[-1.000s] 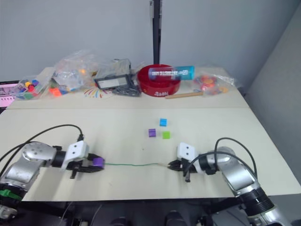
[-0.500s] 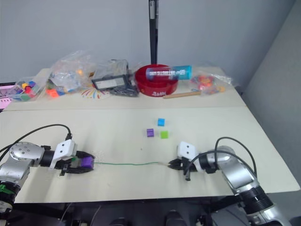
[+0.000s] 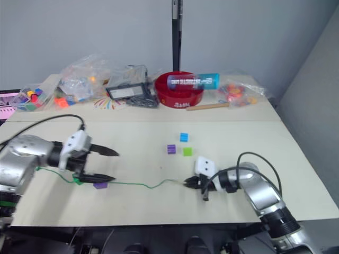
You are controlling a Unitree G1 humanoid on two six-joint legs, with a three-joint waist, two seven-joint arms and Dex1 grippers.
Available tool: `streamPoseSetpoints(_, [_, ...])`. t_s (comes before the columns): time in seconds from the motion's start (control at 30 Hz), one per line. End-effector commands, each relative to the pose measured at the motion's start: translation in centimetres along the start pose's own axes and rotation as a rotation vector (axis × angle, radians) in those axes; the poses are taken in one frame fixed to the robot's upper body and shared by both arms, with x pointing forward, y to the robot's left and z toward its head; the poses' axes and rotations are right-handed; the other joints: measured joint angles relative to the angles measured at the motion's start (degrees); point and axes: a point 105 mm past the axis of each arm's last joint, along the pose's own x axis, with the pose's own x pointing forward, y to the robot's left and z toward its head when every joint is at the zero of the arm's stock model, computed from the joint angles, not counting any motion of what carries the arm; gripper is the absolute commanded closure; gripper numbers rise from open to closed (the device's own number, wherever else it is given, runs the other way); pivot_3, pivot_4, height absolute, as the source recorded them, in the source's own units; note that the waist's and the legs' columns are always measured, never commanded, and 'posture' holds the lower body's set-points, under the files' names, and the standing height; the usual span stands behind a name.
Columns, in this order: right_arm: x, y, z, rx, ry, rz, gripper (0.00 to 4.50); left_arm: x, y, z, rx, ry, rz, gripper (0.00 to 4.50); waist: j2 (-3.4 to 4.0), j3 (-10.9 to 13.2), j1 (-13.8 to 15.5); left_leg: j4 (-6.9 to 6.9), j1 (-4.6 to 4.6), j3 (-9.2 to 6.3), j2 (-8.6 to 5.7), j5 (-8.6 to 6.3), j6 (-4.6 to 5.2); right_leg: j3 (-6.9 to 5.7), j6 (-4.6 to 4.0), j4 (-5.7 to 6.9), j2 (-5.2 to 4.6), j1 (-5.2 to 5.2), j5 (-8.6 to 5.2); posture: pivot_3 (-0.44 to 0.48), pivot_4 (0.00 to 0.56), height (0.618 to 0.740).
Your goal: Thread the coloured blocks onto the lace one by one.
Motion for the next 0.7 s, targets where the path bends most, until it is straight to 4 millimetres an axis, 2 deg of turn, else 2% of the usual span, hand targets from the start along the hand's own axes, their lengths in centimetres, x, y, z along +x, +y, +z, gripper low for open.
streamPoseSetpoints(0.03, [0.5,-0.1,1.3,-0.042,-0.015,-0.002,4.5,3.4,-0.6,0.2,0.018,-0.046,0.007,0.06,0.0,0.0,0.0,0.0,0.02,0.0,0.01,0.0,0.0,0.0,-0.01,0.0,0.01,0.0,0.0,0.0,0.15,0.731])
streamPoseSetpoints(0.13, [1.0,0.0,1.7,-0.056,-0.001,0.003,4.5,6.3,-0.4,0.0,0.038,-0.076,0.041,0.06,0.0,0.0,0.1,0.01,0.02,-0.02,0.0,0.0,0.0,0.0,-0.03,0.0,0.02,0.01,0.02,0.0,0.15,0.731])
streamPoseSetpoints(0.33, [1.5,0.4,2.2,-0.065,0.011,0.016,4.5,10.4,-0.7,-0.5,0.073,-0.095,0.031,0.06,-0.01,0.0,0.1,0.03,0.01,-0.02,-0.03,0.0,0.0,0.01,-0.02,0.0,0.0,0.02,0.02,0.0,0.15,0.731])
streamPoseSetpoints(0.6, [1.7,0.7,2.3,-0.064,0.014,0.021,4.5,11.8,-0.5,-0.6,0.07,-0.107,0.022,0.06,0.0,0.0,0.2,0.03,0.01,-0.03,-0.04,0.0,0.0,0.01,-0.02,0.0,0.0,0.03,0.02,0.0,0.15,0.731])
streamPoseSetpoints(0.63, [1.6,0.7,2.3,-0.064,0.014,0.021,4.5,11.9,-0.5,-0.5,0.067,-0.112,0.025,0.61,0.0,0.0,0.2,0.03,0.02,-0.03,-0.04,0.0,0.0,0.01,-0.02,-0.01,-0.01,0.03,0.02,0.0,0.15,0.731])
streamPoseSetpoints(0.7, [1.6,0.7,2.3,-0.064,0.014,0.021,4.5,12.1,-0.5,-0.5,0.066,-0.115,0.026,1.21,0.0,0.0,0.2,0.04,0.01,-0.03,-0.05,0.0,0.0,0.01,-0.02,-0.01,-0.01,0.03,0.02,0.0,0.15,0.731])
